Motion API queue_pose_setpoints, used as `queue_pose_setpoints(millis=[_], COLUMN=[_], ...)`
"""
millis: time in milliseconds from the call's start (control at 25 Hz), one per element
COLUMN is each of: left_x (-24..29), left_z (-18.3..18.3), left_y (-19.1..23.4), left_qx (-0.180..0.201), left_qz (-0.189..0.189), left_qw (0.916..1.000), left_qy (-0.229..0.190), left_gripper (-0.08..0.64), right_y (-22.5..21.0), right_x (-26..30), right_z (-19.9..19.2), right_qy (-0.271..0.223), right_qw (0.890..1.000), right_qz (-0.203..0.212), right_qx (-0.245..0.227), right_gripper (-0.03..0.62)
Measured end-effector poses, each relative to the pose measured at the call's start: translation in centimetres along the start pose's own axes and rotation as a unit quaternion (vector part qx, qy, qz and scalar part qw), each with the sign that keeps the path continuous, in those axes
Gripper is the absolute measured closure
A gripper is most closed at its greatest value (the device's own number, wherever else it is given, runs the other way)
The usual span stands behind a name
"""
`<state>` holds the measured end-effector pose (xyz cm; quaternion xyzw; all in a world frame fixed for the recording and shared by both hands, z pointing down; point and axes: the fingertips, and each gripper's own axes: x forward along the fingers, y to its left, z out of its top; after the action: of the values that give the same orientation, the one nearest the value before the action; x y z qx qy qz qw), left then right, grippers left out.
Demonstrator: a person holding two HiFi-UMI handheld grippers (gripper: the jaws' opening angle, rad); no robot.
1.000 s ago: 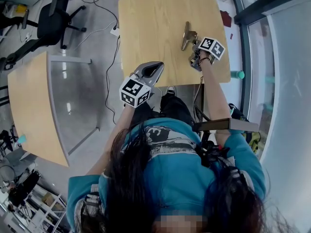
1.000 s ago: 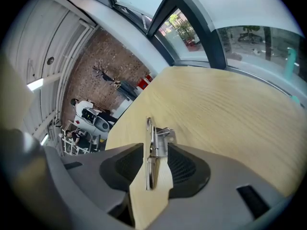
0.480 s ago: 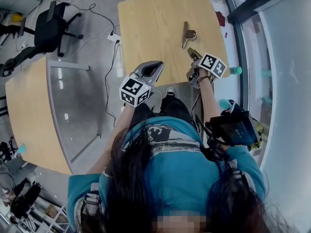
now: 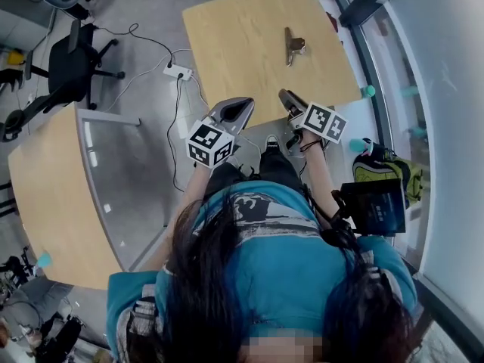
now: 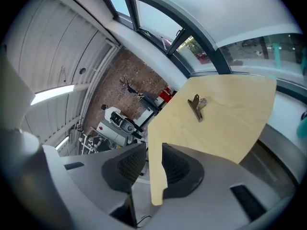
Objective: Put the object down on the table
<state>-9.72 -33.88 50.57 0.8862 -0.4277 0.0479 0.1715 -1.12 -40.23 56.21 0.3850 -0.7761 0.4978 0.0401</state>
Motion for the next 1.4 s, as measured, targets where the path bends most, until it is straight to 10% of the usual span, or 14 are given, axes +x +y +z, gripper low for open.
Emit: queue_pose_setpoints(millis=[560, 1400], left_x=[-11.5, -15.6], left_z=[-7.0, -11.4], left_y=[-3.5, -20.7], left_qx=[-0.019, 0.0], left_qz=[-0.059, -0.089], left_qw=[0.9974, 0.9952], left_qy=[0.036, 0.041], left_gripper=[0.558, 0.558], right_y=[6.2, 4.9], right_x=[-6.9, -22.9], right_z=[-15.6, -26.0], right_qy=[-0.027, -0.037], right_qw=[0.998, 0.997], right_qz=[-0.011, 0.0], right_qx=[0.053, 0.066], right_gripper=[0.566, 0.571])
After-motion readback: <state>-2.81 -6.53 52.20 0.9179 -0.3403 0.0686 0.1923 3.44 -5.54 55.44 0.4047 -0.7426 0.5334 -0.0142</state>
